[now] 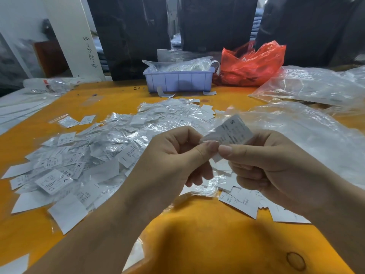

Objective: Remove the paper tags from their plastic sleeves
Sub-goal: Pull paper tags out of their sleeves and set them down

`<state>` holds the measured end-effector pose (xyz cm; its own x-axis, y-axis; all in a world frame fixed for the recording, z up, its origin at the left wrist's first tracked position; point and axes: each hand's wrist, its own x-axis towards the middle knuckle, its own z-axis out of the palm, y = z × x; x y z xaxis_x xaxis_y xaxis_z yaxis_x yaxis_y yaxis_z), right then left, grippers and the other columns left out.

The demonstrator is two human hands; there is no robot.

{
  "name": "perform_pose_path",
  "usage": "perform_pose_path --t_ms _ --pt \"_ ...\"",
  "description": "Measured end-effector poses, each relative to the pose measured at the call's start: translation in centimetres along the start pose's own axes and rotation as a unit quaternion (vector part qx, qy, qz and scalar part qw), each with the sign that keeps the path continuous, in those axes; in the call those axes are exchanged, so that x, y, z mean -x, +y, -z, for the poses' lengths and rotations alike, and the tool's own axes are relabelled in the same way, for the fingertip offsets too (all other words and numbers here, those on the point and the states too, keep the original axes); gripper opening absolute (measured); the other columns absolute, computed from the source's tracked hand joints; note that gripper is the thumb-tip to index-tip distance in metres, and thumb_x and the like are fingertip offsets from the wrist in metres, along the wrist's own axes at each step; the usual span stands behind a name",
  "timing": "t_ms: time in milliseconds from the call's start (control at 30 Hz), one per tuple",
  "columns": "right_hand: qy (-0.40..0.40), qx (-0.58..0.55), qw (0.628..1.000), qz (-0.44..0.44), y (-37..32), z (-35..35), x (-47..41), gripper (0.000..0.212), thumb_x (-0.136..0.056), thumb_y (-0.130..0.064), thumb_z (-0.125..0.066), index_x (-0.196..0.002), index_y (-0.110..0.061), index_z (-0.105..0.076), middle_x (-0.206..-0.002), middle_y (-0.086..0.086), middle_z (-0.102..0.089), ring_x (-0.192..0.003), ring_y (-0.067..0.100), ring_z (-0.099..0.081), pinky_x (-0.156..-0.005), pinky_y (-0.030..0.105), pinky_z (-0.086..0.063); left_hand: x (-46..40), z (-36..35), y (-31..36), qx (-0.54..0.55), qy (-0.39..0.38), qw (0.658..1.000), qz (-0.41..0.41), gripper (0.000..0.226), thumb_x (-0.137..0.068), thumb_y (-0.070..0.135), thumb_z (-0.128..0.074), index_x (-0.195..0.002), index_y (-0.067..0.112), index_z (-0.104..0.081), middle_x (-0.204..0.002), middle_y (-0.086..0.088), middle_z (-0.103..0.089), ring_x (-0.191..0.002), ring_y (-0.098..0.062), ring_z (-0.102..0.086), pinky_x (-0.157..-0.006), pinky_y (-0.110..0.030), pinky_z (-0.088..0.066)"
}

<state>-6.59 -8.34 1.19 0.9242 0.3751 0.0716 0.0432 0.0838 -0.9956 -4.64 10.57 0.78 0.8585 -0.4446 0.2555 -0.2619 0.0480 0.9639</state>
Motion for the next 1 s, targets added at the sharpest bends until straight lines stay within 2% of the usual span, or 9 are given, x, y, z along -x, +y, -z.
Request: perform_pose_path --t_ms 133,233,400,533,633,833,900,967,1000 --pt "0.028 -0.023 0.999 0.024 -0.2 0.1 0.0 0.006 -0.072 -0.023 -0.073 -0.075 -0.018 -0.073 -0.056 0.002 -0.021 -0.047 0.013 -0.017 -0.038 0.019 -0.023 0.0 -0.1 0.0 0.005 0.022 1.000 0.009 0.021 -0.079 0.034 -0.070 -0.063 0.022 -0.062 -0.051 -0.003 -0.060 -0.044 -0.011 -0.050 -0.045 -0.019 -0.041" --pt "0.031 -0.024 0.999 0.021 -0.2 0.2 0.0 0.016 -0.071 -0.021 -0.073 -0.085 -0.014 -0.076 -0.058 0.004 -0.019 -0.047 0.013 -0.016 -0.038 0.019 -0.024 0.0 -0.1 -0.1 0.003 0.027 1.000 0.013 0.025 -0.082 0.035 -0.073 -0.066 0.019 -0.062 -0.053 -0.003 -0.059 -0.044 -0.011 -0.049 -0.045 -0.019 -0.040" --pt "0.015 0.001 1.000 0.003 -0.1 0.0 0.0 0.019 -0.069 -0.024 -0.075 -0.085 -0.014 -0.075 -0.063 0.010 -0.016 -0.049 0.015 -0.016 -0.039 0.020 -0.023 -0.1 0.0 -0.2 -0.016 0.038 0.999 0.012 0.029 -0.075 0.038 -0.070 -0.069 0.011 -0.059 -0.047 0.001 -0.053 -0.042 -0.010 -0.044 -0.045 -0.019 -0.040" --pt "0.035 0.010 0.999 -0.011 -0.1 0.4 -0.1 0.021 -0.069 -0.024 -0.074 -0.087 -0.012 -0.076 -0.057 0.004 -0.022 -0.046 0.011 -0.020 -0.038 0.019 -0.024 -0.2 0.1 -0.2 0.008 0.034 0.999 0.028 0.026 -0.077 0.038 -0.076 -0.068 0.018 -0.063 -0.053 -0.001 -0.056 -0.045 -0.011 -0.046 -0.044 -0.021 -0.040" --pt "0.055 0.032 0.998 -0.012 -0.2 0.5 -0.2 0.021 -0.069 -0.023 -0.074 -0.086 -0.013 -0.077 -0.053 0.001 -0.026 -0.043 0.010 -0.023 -0.038 0.018 -0.027 -0.3 0.0 -0.2 0.026 0.016 0.999 0.036 0.023 -0.077 0.043 -0.068 -0.071 0.021 -0.066 -0.060 -0.002 -0.060 -0.049 -0.011 -0.049 -0.044 -0.021 -0.040" --pt "0.062 0.073 0.995 -0.032 -0.3 0.6 -0.3 0.026 -0.071 -0.026 -0.081 -0.094 -0.015 -0.078 -0.054 0.003 -0.031 -0.043 0.011 -0.024 -0.040 0.019 -0.027 -0.4 0.5 -0.8 -0.035 0.051 0.997 0.043 0.016 -0.090 0.025 -0.063 -0.082 0.012 -0.068 -0.063 -0.001 -0.063 -0.050 -0.008 -0.051 -0.044 -0.018 -0.041" --pt "0.118 0.153 0.980 -0.046 -0.4 1.1 -0.3 0.016 -0.073 -0.025 -0.078 -0.085 -0.015 -0.078 -0.050 0.000 -0.047 -0.038 0.009 -0.037 -0.046 0.020 -0.031 -0.8 1.3 -1.0 -0.055 0.081 0.992 0.075 0.014 -0.093 0.020 -0.061 -0.082 0.013 -0.068 -0.061 0.001 -0.063 -0.049 -0.007 -0.050 -0.045 -0.019 -0.040" --pt "0.167 0.310 0.935 -0.033 -0.1 1.5 -0.4 0.002 -0.080 -0.024 -0.075 -0.081 -0.022 -0.076 -0.054 -0.011 -0.062 -0.046 0.004 -0.056 -0.054 0.019 -0.038 -1.2 2.3 -1.4 -0.125 0.129 0.979 0.101 0.014 -0.093 0.021 -0.061 -0.082 0.016 -0.068 -0.058 0.006 -0.062 -0.047 -0.004 -0.049 -0.048 -0.022 -0.039" --pt "0.171 0.369 0.913 -0.028 0.2 1.6 -0.3 0.001 -0.082 -0.025 -0.074 -0.081 -0.025 -0.074 -0.054 -0.014 -0.063 -0.047 0.001 -0.056 -0.052 0.017 -0.039 -1.3 2.7 -1.7 -0.175 0.151 0.967 0.108 0.015 -0.093 0.023 -0.062 -0.081 0.018 -0.068 -0.056 0.008 -0.061 -0.045 -0.002 -0.047 -0.049 -0.023 -0.039"
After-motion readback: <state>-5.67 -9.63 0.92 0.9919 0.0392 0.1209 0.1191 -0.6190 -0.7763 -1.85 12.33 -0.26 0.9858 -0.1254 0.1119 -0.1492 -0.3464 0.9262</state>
